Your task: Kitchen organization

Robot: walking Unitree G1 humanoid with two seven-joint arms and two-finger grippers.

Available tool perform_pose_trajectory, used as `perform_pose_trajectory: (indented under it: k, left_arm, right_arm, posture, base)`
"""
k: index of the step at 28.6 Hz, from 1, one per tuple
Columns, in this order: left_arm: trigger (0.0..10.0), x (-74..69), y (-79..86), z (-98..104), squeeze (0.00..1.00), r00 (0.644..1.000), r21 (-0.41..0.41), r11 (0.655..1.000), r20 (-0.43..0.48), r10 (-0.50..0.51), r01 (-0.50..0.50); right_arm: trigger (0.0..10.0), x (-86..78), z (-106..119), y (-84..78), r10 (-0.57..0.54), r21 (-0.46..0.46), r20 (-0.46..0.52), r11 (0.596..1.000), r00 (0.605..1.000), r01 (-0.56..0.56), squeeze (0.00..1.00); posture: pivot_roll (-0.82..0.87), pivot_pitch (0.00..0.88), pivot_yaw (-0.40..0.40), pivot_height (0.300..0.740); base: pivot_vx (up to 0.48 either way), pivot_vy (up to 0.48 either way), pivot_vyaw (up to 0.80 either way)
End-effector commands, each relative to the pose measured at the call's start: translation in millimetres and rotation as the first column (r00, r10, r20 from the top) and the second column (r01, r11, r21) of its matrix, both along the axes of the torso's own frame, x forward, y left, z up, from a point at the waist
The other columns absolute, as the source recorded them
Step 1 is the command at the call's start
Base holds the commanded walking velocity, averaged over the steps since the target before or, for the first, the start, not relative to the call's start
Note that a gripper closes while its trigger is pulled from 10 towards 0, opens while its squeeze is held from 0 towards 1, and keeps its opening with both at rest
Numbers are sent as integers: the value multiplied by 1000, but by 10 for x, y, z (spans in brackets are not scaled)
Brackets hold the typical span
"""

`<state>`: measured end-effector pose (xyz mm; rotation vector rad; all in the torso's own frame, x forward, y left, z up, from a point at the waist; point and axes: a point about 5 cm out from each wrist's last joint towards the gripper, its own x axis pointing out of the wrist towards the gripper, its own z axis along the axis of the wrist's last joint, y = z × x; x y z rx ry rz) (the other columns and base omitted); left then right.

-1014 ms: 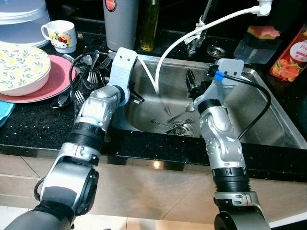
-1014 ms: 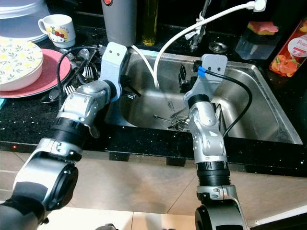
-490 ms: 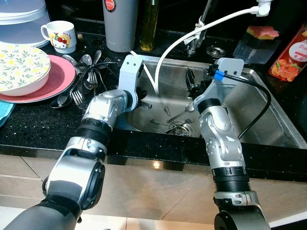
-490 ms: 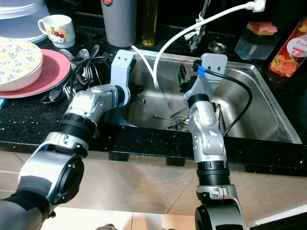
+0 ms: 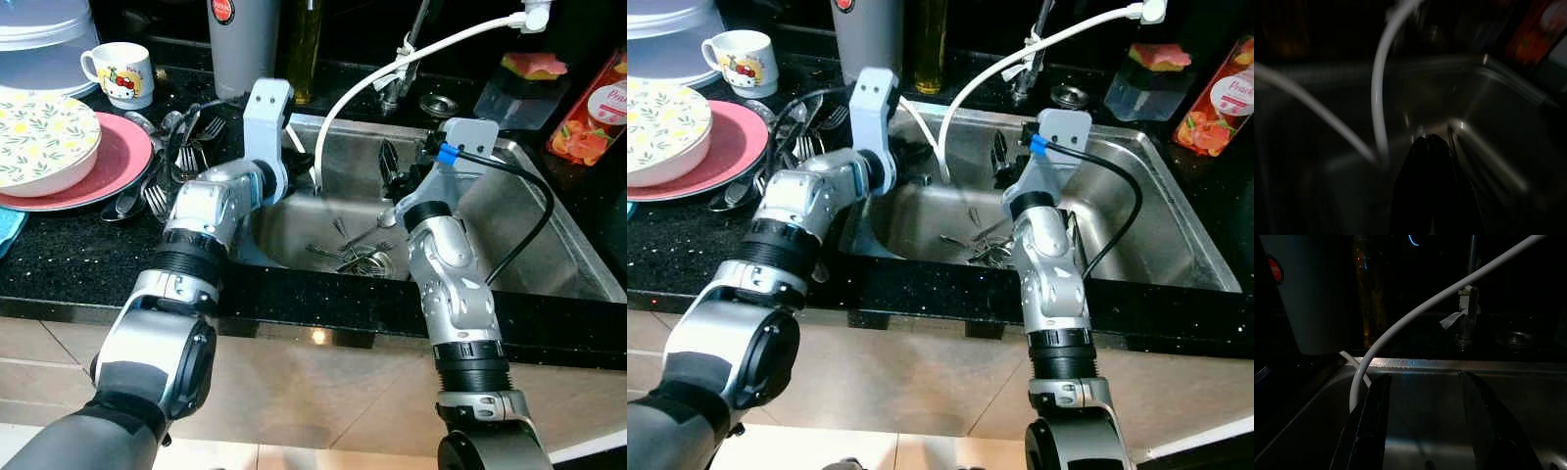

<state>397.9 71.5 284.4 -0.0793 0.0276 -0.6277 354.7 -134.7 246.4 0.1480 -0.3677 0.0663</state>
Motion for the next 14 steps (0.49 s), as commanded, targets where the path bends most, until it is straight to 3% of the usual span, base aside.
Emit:
perform_pose_trajectory:
  k: [1, 4, 9, 12, 14]
  left_arm:
    - [10000, -32, -43, 61, 0, 999, -24, 1000, 47, -4, 5]
    - [10000, -31, -17, 100, 0, 996, -13, 1000, 85, 28, -27]
    - [10000, -114, 112, 169, 0, 949, 142, 961, 247, 198, -237]
    - [10000, -219, 142, 211, 0, 915, 170, 937, 326, 239, -306]
    - [10000, -314, 174, 223, 0, 892, 142, 925, 349, 285, -351]
  right_arm:
    - [10000, 2, 3, -19, -5, 5, 0, 1000, 1000, 5, 0]
    - [10000, 2, 4, -20, -6, 5, 0, 1000, 1000, 6, 0]
    - [10000, -15, -2, -30, -10, 7, 0, 1000, 1000, 10, 0]
    - [10000, -24, -11, -34, -10, 8, -2, 1000, 1000, 10, 0]
    - [10000, -23, -20, -26, -7, 8, -5, 1000, 1000, 7, 0]
  posture:
    - [239, 69, -84, 740]
    - [237, 71, -84, 740]
    - [238, 77, -82, 740]
    - [242, 80, -82, 740]
    - [244, 83, -82, 740]
  base:
    - [0, 0, 0]
    - [0, 0, 0]
    - [0, 0, 0]
    - [0, 0, 0]
    - [0, 0, 0]
